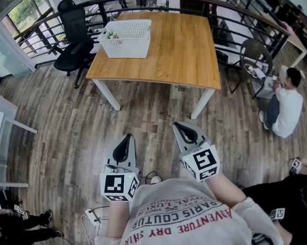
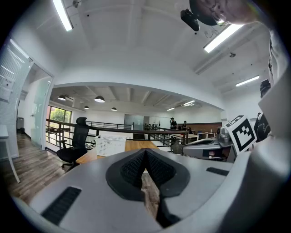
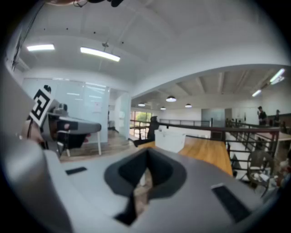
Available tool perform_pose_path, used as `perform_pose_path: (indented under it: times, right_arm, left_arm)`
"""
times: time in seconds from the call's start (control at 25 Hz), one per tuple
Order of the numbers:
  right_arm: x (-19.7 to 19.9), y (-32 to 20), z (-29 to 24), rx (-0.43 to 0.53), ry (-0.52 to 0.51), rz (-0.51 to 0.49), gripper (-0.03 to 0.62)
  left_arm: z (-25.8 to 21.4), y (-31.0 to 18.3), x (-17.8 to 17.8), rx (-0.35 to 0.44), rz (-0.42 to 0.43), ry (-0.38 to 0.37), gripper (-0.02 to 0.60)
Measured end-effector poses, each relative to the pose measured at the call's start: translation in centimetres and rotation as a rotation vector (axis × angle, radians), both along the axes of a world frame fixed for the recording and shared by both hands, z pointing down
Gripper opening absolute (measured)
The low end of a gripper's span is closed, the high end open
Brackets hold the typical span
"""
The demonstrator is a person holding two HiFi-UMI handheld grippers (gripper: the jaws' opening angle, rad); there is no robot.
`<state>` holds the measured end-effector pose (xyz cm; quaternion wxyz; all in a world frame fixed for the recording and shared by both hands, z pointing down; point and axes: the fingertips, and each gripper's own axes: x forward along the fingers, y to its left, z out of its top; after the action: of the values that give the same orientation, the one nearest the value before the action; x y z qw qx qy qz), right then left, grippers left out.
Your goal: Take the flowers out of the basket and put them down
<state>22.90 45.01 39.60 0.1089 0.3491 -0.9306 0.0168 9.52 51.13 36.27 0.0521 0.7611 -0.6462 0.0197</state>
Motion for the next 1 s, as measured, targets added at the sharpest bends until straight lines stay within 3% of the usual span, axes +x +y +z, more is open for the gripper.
perform_pose_path:
  times: [0.44, 1.0]
  right_arm:
    - [-2.0, -0.6, -0.1, -0.001, -0.040, 0.020, 0.028]
    - [-8.6, -3.1, 4.1, -0.102, -0.017, 0.031, 0.028]
  left_arm:
    - [0.5, -0.5, -2.1, 0.005, 0.012, 0.010, 0.025]
    - [3.3, -3.0, -9.6, -0.048, -0.011, 0.040, 0.026]
